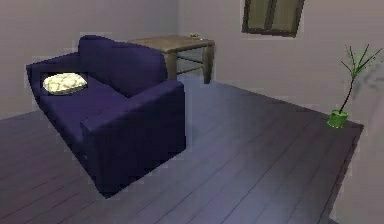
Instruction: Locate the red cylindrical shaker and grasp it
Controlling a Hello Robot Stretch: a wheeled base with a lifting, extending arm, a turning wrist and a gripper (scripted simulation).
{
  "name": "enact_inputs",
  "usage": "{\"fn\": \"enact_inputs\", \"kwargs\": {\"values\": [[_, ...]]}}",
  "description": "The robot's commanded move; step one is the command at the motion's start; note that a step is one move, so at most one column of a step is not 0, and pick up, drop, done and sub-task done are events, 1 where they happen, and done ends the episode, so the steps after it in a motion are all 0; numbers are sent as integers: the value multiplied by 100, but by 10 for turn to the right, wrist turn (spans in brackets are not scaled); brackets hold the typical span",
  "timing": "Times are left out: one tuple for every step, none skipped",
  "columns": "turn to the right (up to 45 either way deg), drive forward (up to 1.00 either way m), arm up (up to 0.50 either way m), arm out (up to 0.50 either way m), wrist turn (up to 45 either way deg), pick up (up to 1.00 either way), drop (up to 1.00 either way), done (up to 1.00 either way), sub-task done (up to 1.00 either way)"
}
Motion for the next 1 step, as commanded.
{"fn": "enact_inputs", "kwargs": {"values": [[-450,0,0,0,0,0,0,0,0]]}}
